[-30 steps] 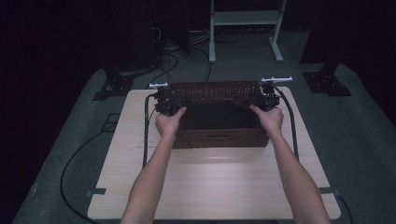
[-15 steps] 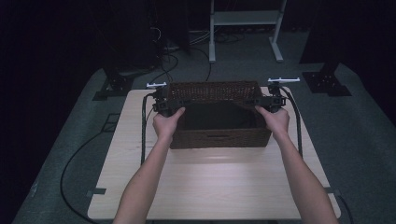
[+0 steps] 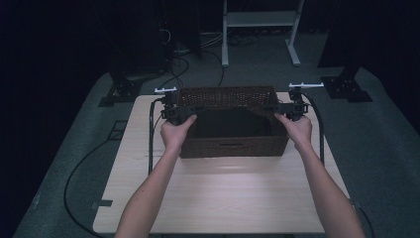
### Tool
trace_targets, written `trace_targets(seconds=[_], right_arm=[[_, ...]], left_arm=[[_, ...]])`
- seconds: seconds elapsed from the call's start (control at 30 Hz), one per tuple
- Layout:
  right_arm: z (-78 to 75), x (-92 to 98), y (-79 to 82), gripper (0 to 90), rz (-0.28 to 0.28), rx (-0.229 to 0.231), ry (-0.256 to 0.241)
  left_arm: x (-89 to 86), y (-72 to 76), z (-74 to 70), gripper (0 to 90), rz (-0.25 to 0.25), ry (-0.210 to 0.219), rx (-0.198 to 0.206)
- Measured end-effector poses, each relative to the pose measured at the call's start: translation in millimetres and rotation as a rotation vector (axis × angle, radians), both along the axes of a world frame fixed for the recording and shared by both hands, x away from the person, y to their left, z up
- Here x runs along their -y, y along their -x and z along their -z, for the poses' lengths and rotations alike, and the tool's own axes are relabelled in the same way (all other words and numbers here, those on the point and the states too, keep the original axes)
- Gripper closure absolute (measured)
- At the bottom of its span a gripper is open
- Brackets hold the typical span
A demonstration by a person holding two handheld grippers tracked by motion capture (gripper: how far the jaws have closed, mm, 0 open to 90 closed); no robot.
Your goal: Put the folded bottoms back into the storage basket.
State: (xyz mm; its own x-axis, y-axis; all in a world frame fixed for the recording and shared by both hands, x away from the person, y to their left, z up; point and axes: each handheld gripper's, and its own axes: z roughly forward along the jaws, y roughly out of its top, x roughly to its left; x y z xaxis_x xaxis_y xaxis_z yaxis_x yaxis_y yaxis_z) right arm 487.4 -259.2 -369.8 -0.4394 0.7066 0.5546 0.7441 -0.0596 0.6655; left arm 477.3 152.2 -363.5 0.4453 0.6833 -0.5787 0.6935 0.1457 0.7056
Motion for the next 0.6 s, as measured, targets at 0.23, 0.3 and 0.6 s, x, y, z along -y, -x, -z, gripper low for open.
trace_targets(seconds=[0.23,0.3,0.6], right_arm=[[-0.9,-3.1,4.3,42.5,-0.022,0.002,0.001],[-0.9,-3.2,5.9,41.4,-0.023,0.001,-0.003],[4.5,2.4,12.4,38.0,-0.030,-0.010,-0.020]], left_arm=[[-5.0,6.2,-2.1,30.1,0.009,-0.004,0.013],[-6.1,8.3,-3.3,28.7,0.013,-0.014,0.020],[-7.8,17.7,-4.2,24.1,0.027,-0.042,0.032]])
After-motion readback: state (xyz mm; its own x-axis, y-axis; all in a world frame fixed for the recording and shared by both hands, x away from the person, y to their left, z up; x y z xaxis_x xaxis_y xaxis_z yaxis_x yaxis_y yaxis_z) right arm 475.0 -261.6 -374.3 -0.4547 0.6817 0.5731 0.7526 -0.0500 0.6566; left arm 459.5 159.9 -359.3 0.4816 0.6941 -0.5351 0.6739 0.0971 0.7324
